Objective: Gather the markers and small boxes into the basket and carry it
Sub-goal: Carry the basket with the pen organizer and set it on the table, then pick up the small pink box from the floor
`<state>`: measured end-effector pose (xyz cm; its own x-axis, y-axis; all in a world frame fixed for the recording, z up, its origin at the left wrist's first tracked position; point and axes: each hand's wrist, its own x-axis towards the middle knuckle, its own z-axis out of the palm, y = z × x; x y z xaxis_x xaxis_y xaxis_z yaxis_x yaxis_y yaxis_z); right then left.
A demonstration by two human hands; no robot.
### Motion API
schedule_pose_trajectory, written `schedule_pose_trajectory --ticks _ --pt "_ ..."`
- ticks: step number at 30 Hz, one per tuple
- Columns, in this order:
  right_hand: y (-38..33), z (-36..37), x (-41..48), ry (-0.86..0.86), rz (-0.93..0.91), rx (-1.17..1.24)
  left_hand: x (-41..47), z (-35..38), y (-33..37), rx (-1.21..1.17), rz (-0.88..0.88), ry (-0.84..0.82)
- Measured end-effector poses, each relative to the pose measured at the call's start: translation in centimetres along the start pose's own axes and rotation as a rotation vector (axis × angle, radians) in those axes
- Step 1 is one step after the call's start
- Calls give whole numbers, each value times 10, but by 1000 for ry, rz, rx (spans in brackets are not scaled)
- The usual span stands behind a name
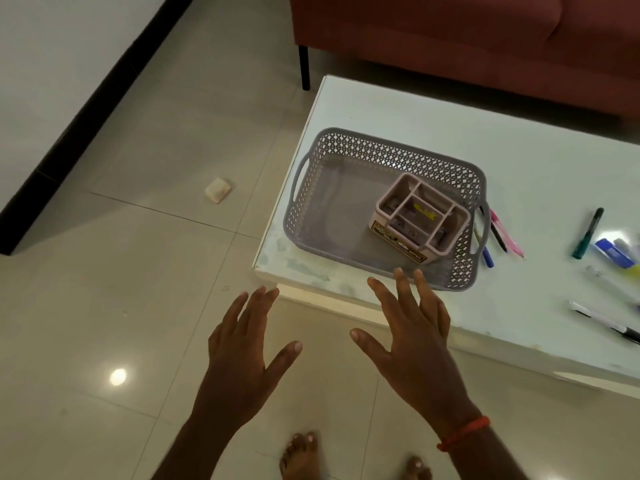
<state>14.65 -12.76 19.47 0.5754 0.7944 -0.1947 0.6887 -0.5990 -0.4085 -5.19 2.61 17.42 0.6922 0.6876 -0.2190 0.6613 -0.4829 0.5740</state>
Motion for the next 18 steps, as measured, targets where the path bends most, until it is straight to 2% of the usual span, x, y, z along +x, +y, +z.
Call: schedule_pose_trajectory --ticks 11,18 --pt "7 -65 86 153 111 -31 4 -16 -25 -17 2 -94" --pt "-68 -74 95 105 -30 -81 15 -69 -30 -55 -39 -26"
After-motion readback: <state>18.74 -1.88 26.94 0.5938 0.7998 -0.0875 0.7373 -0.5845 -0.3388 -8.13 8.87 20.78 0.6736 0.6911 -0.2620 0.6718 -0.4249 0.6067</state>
